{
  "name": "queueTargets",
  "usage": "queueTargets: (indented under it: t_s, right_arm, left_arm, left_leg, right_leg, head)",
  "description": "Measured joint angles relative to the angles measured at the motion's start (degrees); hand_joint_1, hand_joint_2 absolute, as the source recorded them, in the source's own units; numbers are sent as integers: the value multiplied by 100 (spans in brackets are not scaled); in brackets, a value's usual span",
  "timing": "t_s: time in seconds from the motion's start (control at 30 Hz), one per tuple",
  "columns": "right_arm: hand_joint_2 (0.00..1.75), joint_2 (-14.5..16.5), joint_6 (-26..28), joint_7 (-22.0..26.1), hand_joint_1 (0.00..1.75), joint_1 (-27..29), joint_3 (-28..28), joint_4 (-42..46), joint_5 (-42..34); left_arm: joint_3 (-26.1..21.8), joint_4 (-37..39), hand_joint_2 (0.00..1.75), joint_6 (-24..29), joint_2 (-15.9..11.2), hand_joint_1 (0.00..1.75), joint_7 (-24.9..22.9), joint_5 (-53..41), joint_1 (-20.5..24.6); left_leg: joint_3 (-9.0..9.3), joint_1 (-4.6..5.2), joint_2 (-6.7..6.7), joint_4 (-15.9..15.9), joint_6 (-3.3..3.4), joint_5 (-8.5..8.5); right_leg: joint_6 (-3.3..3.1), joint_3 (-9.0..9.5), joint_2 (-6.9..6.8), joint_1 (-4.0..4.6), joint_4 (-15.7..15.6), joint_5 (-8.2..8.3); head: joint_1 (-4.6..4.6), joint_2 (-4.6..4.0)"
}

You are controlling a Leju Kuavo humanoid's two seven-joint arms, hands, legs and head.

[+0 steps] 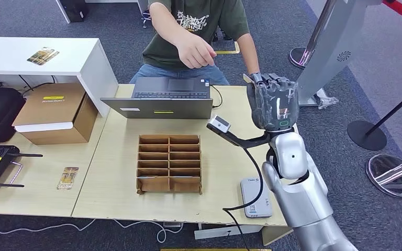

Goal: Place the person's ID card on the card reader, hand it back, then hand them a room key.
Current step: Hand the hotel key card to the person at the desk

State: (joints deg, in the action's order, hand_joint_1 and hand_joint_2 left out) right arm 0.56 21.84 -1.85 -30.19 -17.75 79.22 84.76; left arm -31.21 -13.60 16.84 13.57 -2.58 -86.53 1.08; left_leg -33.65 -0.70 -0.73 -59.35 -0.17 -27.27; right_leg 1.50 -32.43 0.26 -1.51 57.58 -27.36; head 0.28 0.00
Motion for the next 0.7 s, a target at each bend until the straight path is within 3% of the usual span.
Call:
queueTargets:
  t_s: [0.7]
  right_arm:
    - [175,508,21,25,175,-1460,-168,-1982,15]
  left_arm:
    - [226,48,0,4,-3,0,-19,-126,16]
  left_leg:
    - [0,0,1,0,0,0]
  right_leg:
    - [0,-1,2,0,1,1]
  head:
    - [1,0]
